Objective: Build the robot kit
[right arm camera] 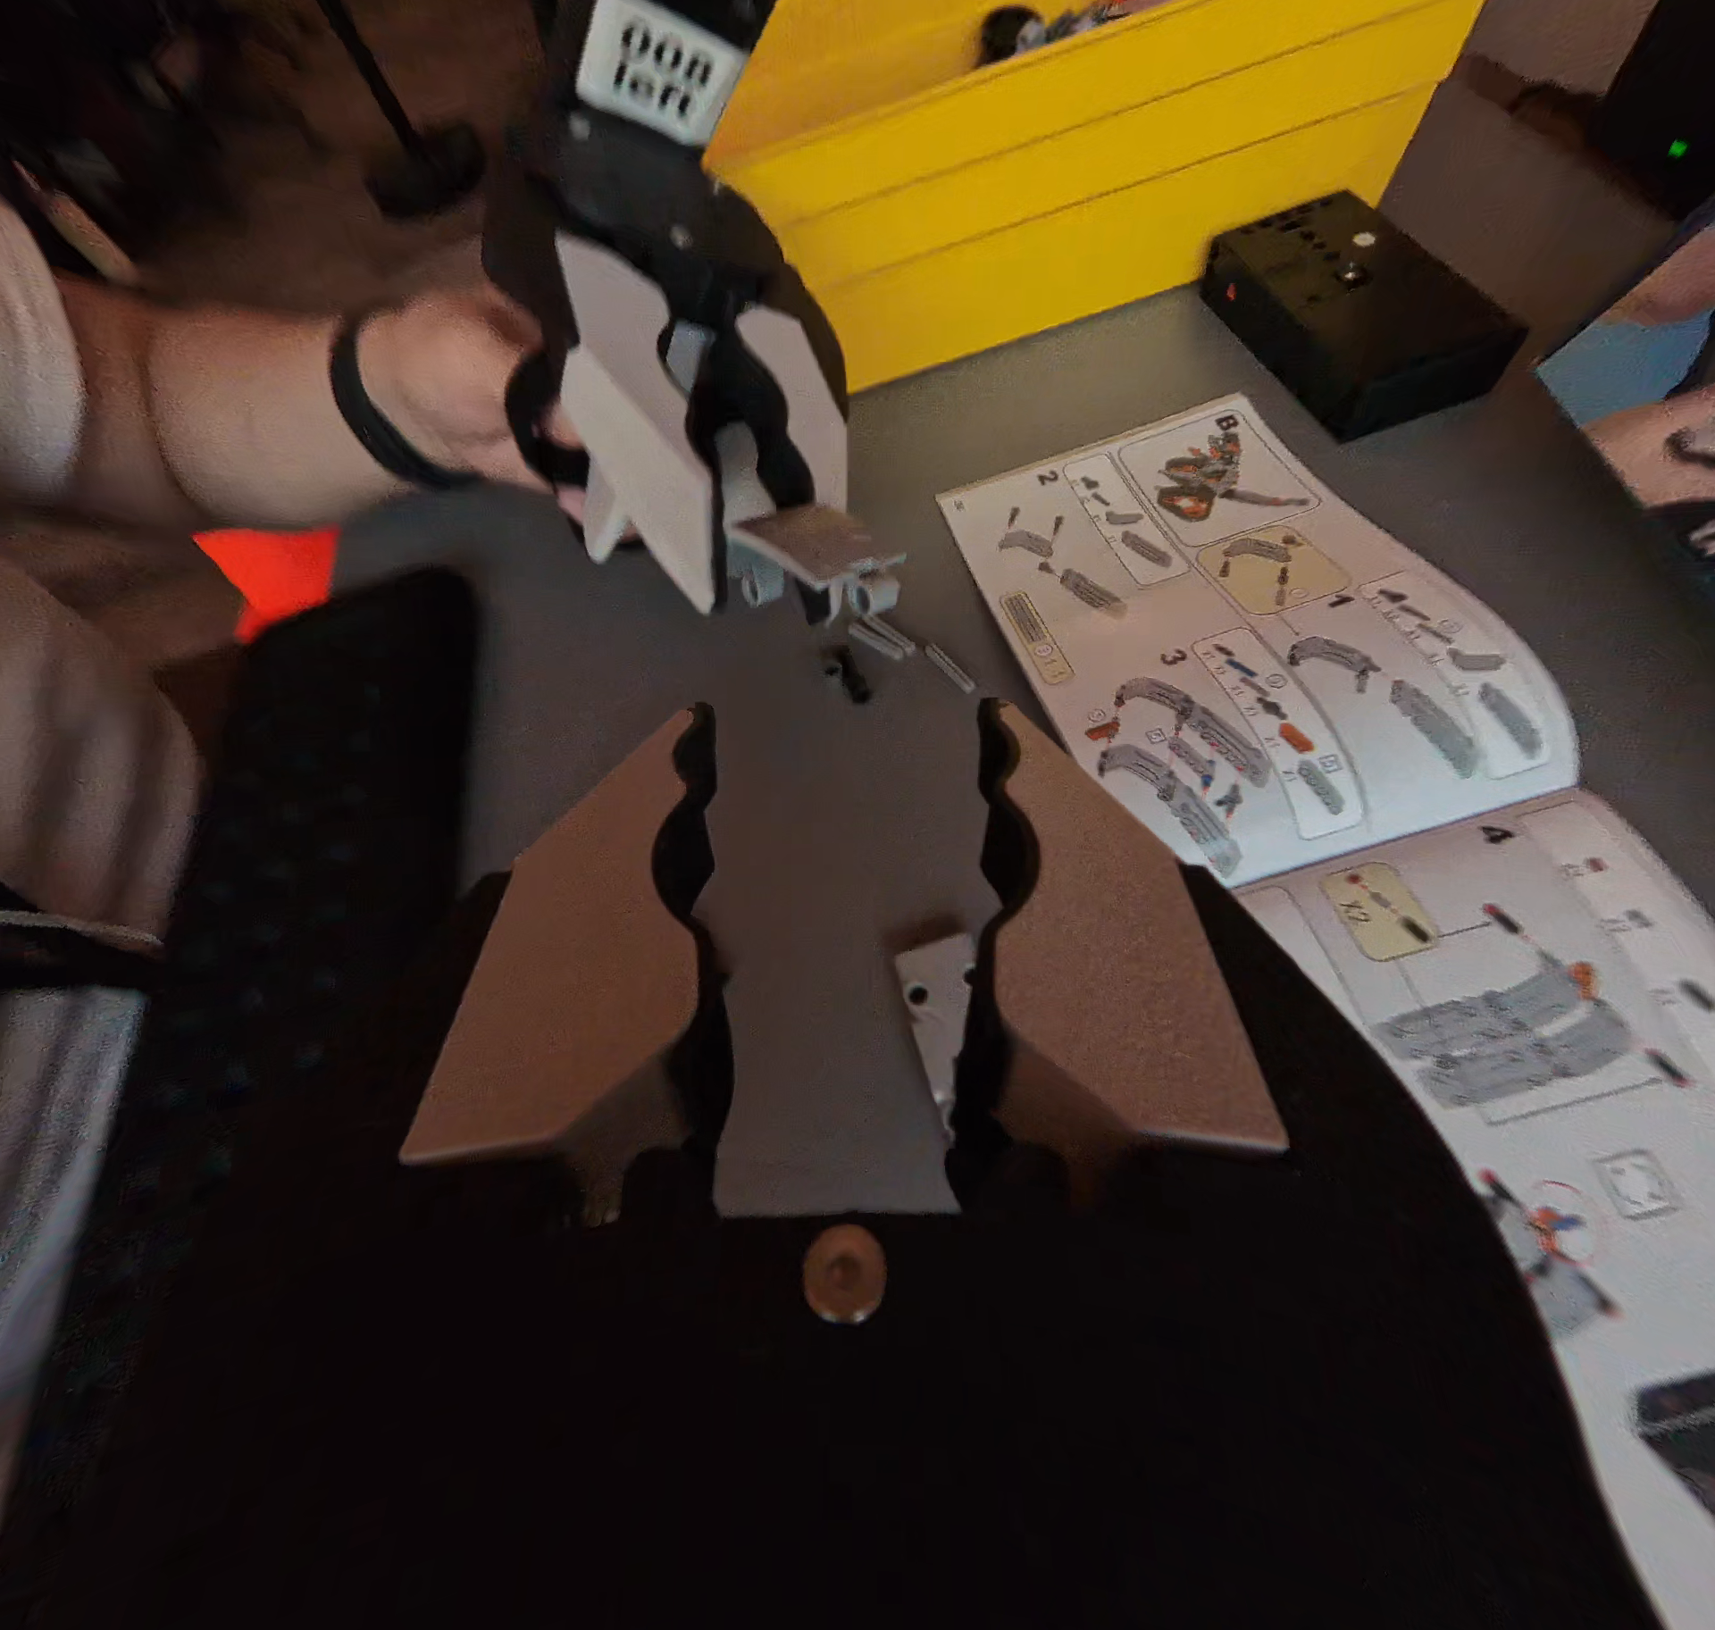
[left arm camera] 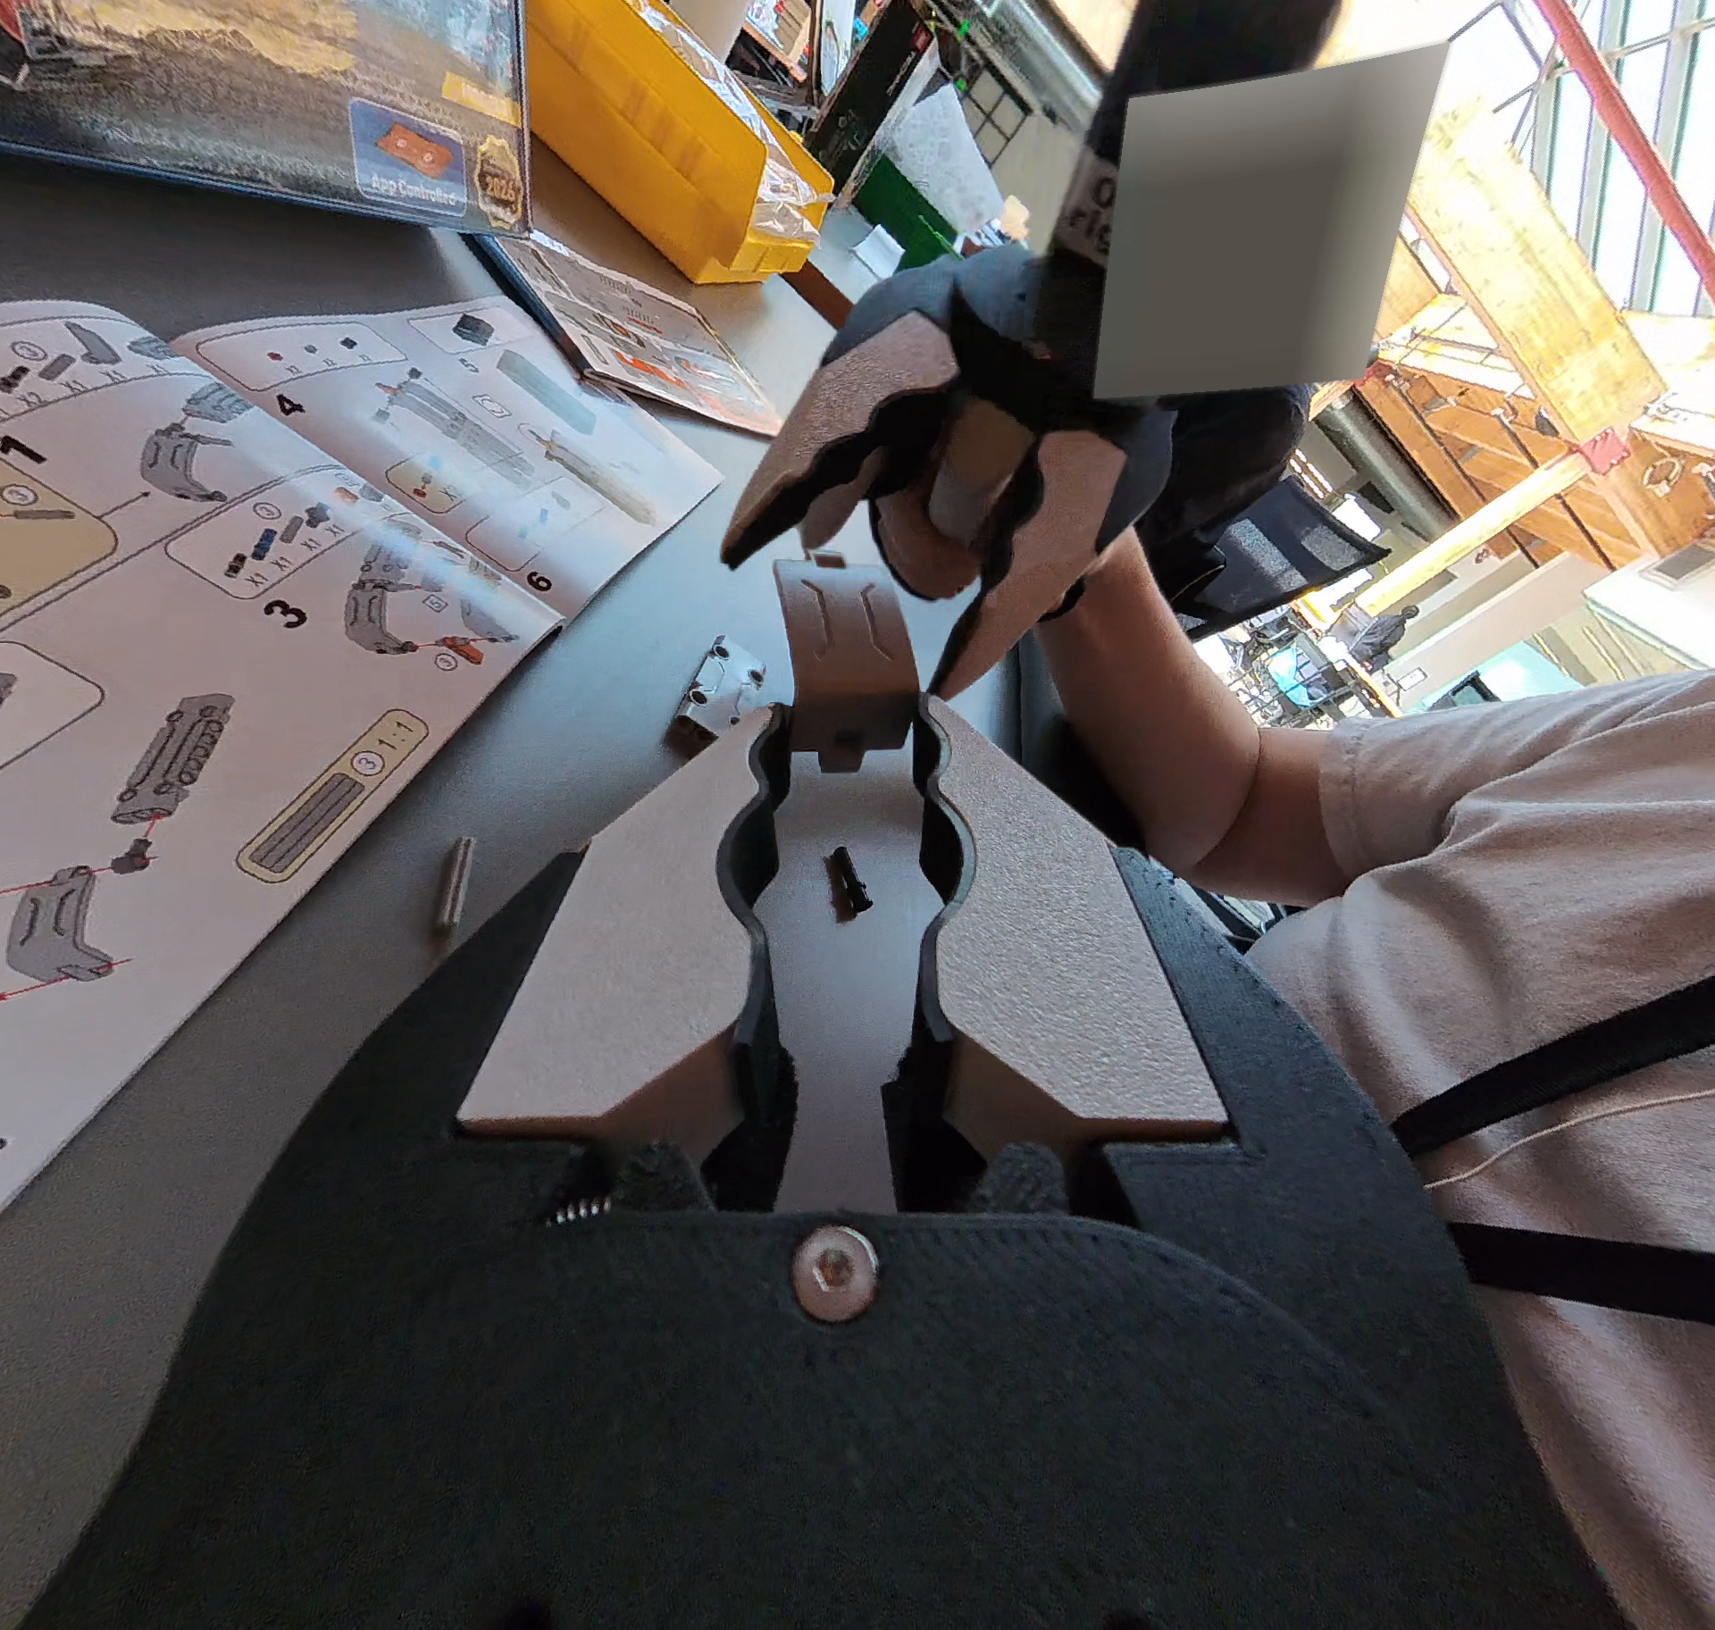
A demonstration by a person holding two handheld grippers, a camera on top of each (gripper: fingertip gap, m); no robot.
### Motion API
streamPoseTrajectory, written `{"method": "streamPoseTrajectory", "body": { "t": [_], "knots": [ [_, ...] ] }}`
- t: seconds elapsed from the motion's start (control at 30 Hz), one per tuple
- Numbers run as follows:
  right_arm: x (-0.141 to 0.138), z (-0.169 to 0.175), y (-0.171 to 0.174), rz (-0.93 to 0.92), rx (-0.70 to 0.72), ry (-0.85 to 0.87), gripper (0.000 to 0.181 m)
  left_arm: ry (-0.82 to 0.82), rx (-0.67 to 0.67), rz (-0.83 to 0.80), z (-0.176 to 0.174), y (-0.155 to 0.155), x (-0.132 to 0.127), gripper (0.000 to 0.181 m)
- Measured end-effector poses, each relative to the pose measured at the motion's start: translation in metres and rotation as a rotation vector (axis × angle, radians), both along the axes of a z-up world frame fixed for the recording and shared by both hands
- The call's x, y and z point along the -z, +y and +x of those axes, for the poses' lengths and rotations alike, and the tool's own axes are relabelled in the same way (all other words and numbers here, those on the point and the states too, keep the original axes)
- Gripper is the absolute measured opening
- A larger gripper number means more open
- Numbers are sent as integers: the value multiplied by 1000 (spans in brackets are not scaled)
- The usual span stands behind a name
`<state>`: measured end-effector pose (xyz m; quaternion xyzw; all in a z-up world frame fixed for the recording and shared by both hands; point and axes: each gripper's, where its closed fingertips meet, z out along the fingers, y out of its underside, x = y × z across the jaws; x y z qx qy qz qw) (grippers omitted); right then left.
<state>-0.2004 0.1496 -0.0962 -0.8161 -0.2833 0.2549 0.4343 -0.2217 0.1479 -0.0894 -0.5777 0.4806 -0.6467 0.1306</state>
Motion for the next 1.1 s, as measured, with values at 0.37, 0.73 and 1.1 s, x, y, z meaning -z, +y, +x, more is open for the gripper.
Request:
{"method": "streamPoseTrajectory", "body": {
  "t": [0.37, 0.73, 1.1],
  "knots": [
    [70, -24, -64, -59, -428, -482, 17, 31, 32, -25, -2, -3, 2, 24],
    [78, -26, -69, -149, -609, -812, 12, 41, 44, -18, -5, -2, 1, 24],
    [85, -24, -67, -303, -594, -904, 13, 20, 54, -16, -7, -4, -6, 24]
  ]
}}
